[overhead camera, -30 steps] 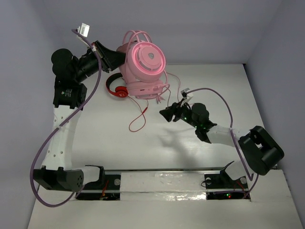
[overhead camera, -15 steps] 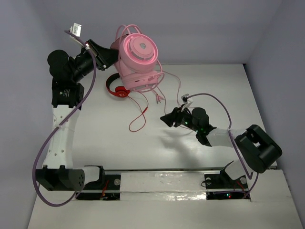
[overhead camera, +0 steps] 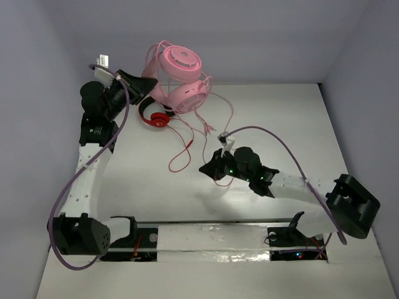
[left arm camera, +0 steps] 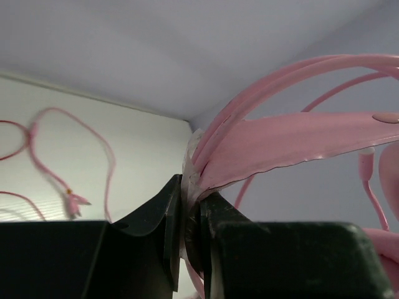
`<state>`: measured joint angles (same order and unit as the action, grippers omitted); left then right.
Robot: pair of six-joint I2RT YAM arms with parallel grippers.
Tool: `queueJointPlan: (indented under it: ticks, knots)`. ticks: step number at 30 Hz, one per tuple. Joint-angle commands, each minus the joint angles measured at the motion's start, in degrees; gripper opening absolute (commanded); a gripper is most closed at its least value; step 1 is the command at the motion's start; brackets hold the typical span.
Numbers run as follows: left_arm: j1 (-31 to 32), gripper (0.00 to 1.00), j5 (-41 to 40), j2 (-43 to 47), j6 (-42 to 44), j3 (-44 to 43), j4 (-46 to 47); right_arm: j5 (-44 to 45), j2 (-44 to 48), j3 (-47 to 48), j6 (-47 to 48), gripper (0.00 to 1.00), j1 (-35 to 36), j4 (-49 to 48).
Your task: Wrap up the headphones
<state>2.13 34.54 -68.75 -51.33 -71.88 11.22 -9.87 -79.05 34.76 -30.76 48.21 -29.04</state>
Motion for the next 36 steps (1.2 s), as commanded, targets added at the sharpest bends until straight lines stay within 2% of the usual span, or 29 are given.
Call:
queueJointPlan:
  ticks: [1, 5, 7, 11, 14, 20, 24, 27, 28, 32, 36]
  knots:
    - [-0.3, 0.0, -14.7, 4.3, 1.7, 2.4, 1.6, 8.4, 4.9, 4.3, 1.6, 0.0, 4.3, 13.1]
    - [1.7, 0.0, -25.9, 5.4, 6.2, 4.4, -1.0, 14.2, 7.9, 8.0, 2.7, 0.0, 9.2, 22.8]
    - [2.5, 0.0, -28.4, 4.9, 9.6, 4.6, -2.0, 16.0, 9.1, 10.8, 3.3, 0.0, 11.3, 26.5]
    - [5.4, 0.0, -41.9, 3.4, 17.4, 3.1, -6.6, 18.3, 10.6, 16.5, 5.5, 0.0, 15.2, 37.1]
    - [8.1, 0.0, -48.4, 1.2, 23.0, 2.1, -9.8, 22.2, 11.9, 21.2, 6.9, 0.0, 17.4, 42.5]
    - [13.2, 0.0, -55.8, -3.1, 27.9, 1.0, -11.2, 24.3, 14.3, 29.8, 10.2, 0.0, 18.2, 50.9]
    - [16.9, 0.0, -57.7, -5.8, 30.8, -0.7, -14.5, 26.4, 14.7, 35.0, 13.4, 0.0, 18.2, 54.4]
    - [21.1, 0.0, -55.1, -8.0, 31.8, -0.5, -15.4, 29.6, 13.7, 38.9, 15.8, 0.0, 18.2, 56.6]
    - [21.9, 0.0, -54.1, -8.6, 32.2, -0.6, -16.0, 33.3, 13.2, 39.6, 16.4, 0.0, 18.2, 57.0]
    - [25.3, 0.0, -43.9, -9.3, 32.6, 0.7, -17.2, 40.3, 12.6, 41.8, 20.2, 0.0, 18.2, 58.2]
    - [25.9, 0.0, -37.1, -8.1, 34.6, 3.0, -18.6, 44.7, 12.1, 42.8, 21.9, 0.0, 17.5, 59.9]
